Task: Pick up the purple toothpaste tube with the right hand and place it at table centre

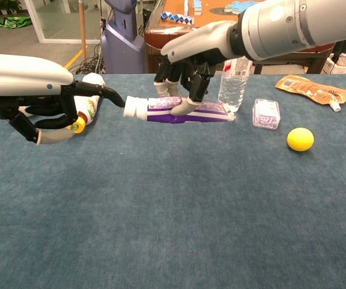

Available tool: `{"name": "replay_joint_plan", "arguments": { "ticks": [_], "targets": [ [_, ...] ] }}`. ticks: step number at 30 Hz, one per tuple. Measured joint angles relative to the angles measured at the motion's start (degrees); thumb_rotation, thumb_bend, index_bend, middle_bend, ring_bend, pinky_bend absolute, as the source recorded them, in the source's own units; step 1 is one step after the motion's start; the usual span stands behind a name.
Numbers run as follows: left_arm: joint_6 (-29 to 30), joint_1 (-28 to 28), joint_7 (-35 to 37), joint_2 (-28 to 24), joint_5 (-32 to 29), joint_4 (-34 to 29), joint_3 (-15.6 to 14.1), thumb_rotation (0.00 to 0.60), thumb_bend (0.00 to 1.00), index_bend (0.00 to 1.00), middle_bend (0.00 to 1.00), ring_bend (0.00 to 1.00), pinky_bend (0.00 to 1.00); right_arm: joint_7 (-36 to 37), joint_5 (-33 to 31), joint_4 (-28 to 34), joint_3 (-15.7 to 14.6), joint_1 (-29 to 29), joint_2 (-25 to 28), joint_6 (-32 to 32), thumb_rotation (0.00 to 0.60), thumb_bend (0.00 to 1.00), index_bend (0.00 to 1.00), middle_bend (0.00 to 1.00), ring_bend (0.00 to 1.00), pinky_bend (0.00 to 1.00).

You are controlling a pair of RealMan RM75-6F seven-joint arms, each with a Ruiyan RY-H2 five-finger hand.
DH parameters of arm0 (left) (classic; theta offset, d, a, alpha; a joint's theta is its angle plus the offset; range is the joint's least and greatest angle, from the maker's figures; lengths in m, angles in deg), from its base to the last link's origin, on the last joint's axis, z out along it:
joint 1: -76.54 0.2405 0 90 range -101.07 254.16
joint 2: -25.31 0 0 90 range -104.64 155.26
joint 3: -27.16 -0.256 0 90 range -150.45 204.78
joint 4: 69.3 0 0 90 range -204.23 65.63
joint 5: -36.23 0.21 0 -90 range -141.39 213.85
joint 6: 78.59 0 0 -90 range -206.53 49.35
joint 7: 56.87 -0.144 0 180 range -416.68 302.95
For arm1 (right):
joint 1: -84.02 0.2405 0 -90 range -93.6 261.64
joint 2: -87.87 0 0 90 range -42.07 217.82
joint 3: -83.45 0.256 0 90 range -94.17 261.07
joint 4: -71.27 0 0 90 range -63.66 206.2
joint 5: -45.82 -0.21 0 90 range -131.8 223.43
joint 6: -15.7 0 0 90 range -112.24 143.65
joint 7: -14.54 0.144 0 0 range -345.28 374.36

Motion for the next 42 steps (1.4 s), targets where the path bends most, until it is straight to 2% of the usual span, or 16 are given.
{"name": "replay_joint_plan", "arguments": {
  "ticks": [8,10,15,22,24,26,27,30,34,37,42],
  "targets": [
    [0.39,0.03,-0.25,0.19,-0.59,0.04,-0.1,0.6,0.46,0.06,0.82,0.83,0.89,1.65,1.89,-0.15,1.07,-1.46,-0.15,0.45,0.6,0.87,0.97,0.86,0.71,0.47],
    [1.2,0.49,-0.44,0.01,-0.86,0.04,-0.07,0.6,0.46,0.04,0.78,0.78,0.87,2.17,2.15,-0.11,1.23,-1.95,0.05,0.58,0.6,0.87,0.97,0.86,0.72,0.47],
    [4.06,2.73,0.06,-0.94,-3.2,-0.04,0.23,0.6,0.45,0.02,0.59,0.61,0.83,4.89,3.79,0.22,1.96,-4.51,0.57,1.83,0.6,0.87,0.97,0.86,0.72,0.48],
    [9.34,7.67,7.12,-2.88,-9.72,-1.1,1.38,0.585,0.26,0.0,0.37,0.37,0.62,10.23,9.38,0.25,2.98,-9.25,0.26,3.88,0.6,0.87,0.97,0.86,0.73,0.56],
    [10.42,8.9,9.6,-3.36,-11.16,-1.4,1.74,0.513,0.23,0.0,0.32,0.29,0.55,11.55,11.05,0.02,3.12,-10.61,-0.22,4.21,0.6,0.87,0.97,0.86,0.73,0.59],
    [11.57,10.32,12.45,-3.9,-12.92,-1.75,2.2,0.394,0.21,0.0,0.25,0.23,0.49,12.61,11.74,-0.18,3.28,-11.47,-0.71,4.49,0.6,0.87,0.97,0.86,0.74,0.62],
    [11.98,10.86,13.6,-4.12,-13.55,-1.92,2.39,0.358,0.19,0.0,0.23,0.21,0.47,13.22,12.11,-0.27,3.39,-11.96,-1.0,4.68,0.6,0.87,0.97,0.86,0.74,0.63],
    [12.86,12.24,17.53,-4.69,-15.14,-2.51,3.0,0.28,0.16,0.0,0.19,0.17,0.44,14.76,13.52,-0.25,3.76,-13.41,-1.9,5.54,0.6,0.87,0.98,0.86,0.75,0.67],
    [13.25,13.61,23.68,-5.48,-16.44,-2.81,3.81,0.207,0.13,0.0,0.15,0.14,0.39,16.16,15.52,0.15,4.21,-14.94,-3.09,6.77,0.6,0.87,0.98,0.87,0.76,0.69],
    [13.87,14.52,27.46,-5.79,-16.74,-2.87,4.59,0.111,0.1,0.0,0.14,0.14,0.36,16.68,16.37,0.49,4.54,-15.9,-4.39,8.13,0.6,0.87,0.98,0.87,0.77,0.7],
    [14.71,15.34,31.22,-6.05,-16.51,-3.35,6.12,0.023,0.07,0.0,0.11,0.1,0.28,17.11,17.02,1.21,5.31,-17.27,-7.37,10.64,0.6,0.87,1.0,0.88,0.79,0.72]
  ]
}}
